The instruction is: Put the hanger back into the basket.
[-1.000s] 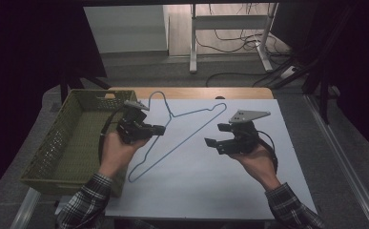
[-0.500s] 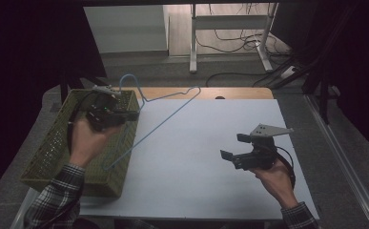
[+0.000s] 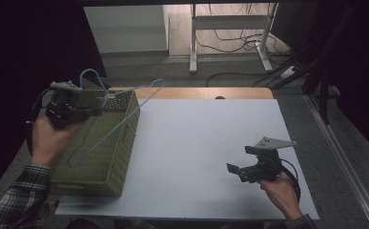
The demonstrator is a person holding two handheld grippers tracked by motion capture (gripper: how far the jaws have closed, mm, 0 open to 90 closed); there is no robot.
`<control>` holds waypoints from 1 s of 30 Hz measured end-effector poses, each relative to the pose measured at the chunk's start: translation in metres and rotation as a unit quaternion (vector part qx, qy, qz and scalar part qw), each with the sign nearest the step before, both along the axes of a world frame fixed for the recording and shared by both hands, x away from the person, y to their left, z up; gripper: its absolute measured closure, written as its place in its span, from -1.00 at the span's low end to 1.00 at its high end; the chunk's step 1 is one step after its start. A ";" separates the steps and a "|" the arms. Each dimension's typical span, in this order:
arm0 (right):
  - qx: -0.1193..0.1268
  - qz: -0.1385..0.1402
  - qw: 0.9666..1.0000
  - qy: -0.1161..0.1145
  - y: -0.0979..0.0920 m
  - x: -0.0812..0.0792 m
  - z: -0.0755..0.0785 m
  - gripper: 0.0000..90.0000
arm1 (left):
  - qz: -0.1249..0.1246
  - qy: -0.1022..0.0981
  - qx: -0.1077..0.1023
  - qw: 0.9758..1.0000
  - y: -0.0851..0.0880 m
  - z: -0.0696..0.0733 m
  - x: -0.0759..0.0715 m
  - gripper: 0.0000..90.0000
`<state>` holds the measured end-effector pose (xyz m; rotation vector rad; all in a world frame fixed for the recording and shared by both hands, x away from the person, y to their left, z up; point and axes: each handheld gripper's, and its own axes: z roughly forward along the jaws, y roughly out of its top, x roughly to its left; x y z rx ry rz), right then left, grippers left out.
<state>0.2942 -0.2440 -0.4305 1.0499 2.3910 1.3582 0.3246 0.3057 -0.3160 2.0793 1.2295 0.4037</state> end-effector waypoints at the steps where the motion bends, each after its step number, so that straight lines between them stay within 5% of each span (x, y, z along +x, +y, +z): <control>1: 0.000 -0.006 1.000 0.004 -0.003 -0.001 -0.003 -1.00 | 0.011 0.000 0.004 1.000 0.013 -0.002 -0.001 0.96; 12: 0.000 -0.027 1.000 0.013 -0.015 -0.002 -0.011 -1.00 | 0.045 0.003 0.017 0.999 0.069 -0.022 0.000 0.96; 22: -0.009 -0.025 0.999 0.018 -0.013 -0.001 -0.014 -1.00 | 0.057 0.014 0.018 0.998 0.094 -0.056 0.001 0.96; 30: -0.019 -0.020 0.999 0.021 -0.010 0.000 -0.017 -1.00 | 0.059 0.029 0.024 0.998 0.097 -0.081 0.002 0.96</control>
